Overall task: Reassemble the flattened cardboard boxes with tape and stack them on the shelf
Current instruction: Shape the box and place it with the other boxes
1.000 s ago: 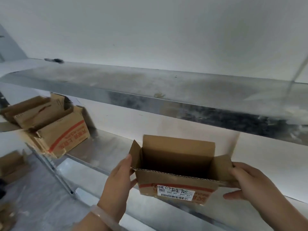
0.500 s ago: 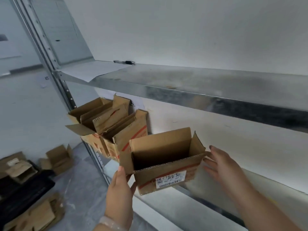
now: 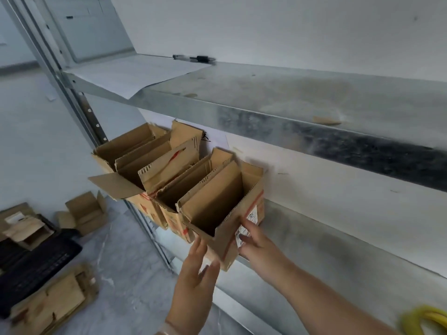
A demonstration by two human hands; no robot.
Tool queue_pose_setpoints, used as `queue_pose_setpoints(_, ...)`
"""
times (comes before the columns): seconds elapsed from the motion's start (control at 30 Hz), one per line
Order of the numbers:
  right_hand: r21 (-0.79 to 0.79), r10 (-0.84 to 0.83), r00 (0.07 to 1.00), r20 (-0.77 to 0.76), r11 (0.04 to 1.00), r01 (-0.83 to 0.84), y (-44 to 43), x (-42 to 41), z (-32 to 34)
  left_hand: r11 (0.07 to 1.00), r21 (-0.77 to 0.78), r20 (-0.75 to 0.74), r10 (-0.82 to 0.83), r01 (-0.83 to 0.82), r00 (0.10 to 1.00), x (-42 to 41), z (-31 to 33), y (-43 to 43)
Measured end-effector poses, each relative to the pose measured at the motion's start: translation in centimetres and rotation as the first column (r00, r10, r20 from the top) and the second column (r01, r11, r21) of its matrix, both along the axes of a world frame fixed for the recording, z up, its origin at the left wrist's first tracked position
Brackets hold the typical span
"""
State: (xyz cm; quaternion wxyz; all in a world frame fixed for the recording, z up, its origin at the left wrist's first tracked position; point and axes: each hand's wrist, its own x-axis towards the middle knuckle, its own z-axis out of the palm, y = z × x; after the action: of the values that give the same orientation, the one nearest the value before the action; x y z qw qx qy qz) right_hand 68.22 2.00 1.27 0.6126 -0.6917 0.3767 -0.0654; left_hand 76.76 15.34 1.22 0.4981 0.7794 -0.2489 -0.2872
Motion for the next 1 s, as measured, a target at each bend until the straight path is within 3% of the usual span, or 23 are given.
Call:
queue_pose_setpoints(0.17,-0.108,0.037,0.999,0.017,0.993,-0.035,-0.7,1.2,-1.9,0.990,0.028,0.202,-0.138,0.136,0.970,1.9,-1.5,0.7)
queue_pose_setpoints(0.27,-0.200,-0.062,0.998,-0.019,0.978,0.057,-0.1,0.8,-2.6,0.976,0.098,0.311,-0.213,0.192,0.926,2.1,-2.2,1.3)
queue_pose_setpoints(0.4,-0.111,-0.132,0.990,-0.041,0.986,0.127,0.4,0.7,-3.7,0.940,0.165,0.385,-0.340,0.298,0.858,2.9,-2.2,2.2)
queue_pose_setpoints(0.63,-0.059,-0.138,0.990,0.022,0.988,0.140,1.3,1.9,-2.3,0.837,0.227,0.564,-0.529,0.497,0.634,5.0,-1.4,3.3)
queue_pose_setpoints(0.7,-0.187,-0.209,0.977,-0.045,0.962,0.197,2.5,0.7,-1.5,0.821,0.196,0.604,-0.532,0.536,0.594,4.6,-1.5,3.4)
queue_pose_setpoints(0.83,-0.556,-0.326,0.920,-0.216,0.816,0.159,6.4,-5.3,0.4,0.797,0.167,0.665,-0.526,0.580,0.531,2.3,-1.0,1.5)
queue_pose_setpoints(1.0,-0.772,-0.560,0.807,-0.190,0.593,0.230,9.9,-14.8,1.7,0.715,0.175,0.836,-0.471,0.676,0.281,-3.7,2.1,-2.8)
